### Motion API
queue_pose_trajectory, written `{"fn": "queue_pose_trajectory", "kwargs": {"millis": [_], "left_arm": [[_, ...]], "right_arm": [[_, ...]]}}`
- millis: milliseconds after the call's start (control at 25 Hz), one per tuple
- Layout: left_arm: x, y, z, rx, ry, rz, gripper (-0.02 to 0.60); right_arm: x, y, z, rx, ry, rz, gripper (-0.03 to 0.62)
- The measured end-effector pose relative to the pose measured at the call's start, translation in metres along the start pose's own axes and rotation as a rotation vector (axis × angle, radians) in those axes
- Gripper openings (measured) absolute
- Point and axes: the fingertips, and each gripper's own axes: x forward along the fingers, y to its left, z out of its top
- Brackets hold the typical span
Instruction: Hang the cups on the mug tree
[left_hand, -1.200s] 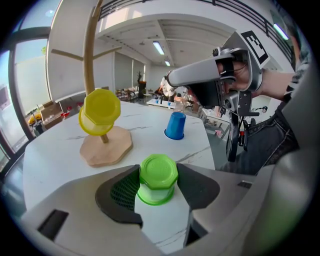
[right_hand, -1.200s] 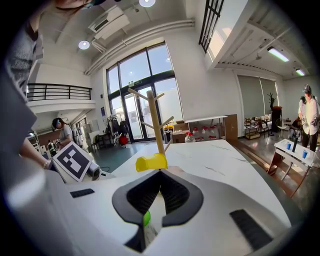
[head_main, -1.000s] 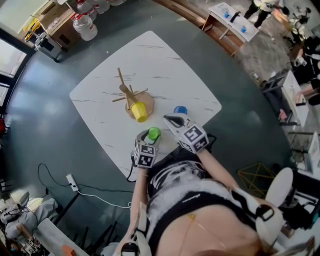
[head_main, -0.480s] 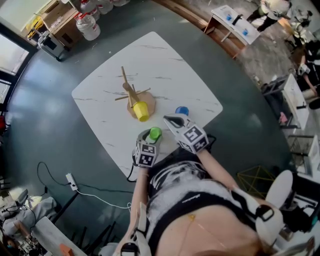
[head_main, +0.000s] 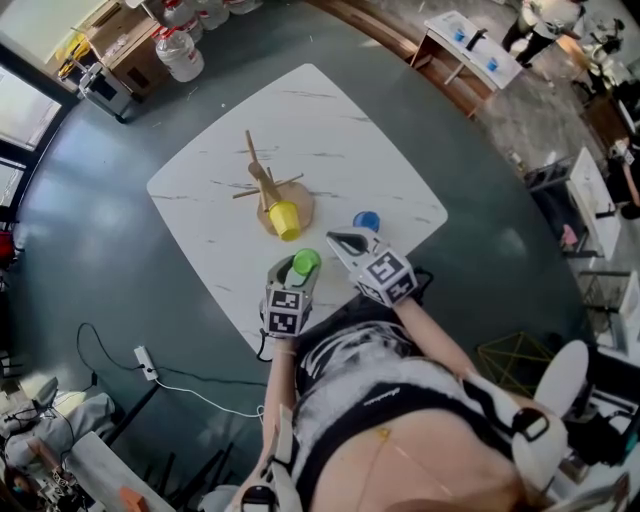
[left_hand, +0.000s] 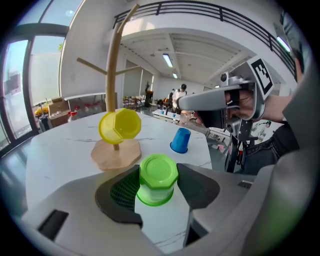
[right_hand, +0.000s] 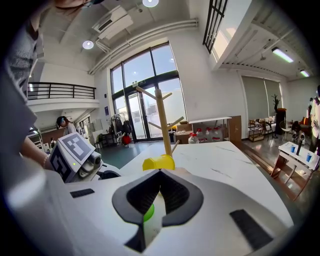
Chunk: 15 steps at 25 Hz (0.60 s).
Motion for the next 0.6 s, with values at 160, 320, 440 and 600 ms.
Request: {"fn": "queue_pose_trajectory", "kwargs": {"millis": [160,320,440,600], "left_arm": [[-0.014,0.004,0.01,-0.016,-0.027,0.013,0.239],[-0.027,0.009,0.016,-0.025,-0.044,0.034,0.239],[-0.036,0.014,0.018,-0.033,-0.056,0.053,0.239],[-0.049,0.023,0.022,-0.062,-0.081,0.078,0.239]], "right_arm": [[0.0,0.006,0.004,0.012,0.006,0.011,0.003],[0.001,0.009,0.007,0.009,0.001,0.019,0.003],[0.003,0.012,0.008,0.007,-0.004,0.025,0.003],[0.006,0.016,0.008,0.005,-0.001,0.033,0.003]]}}
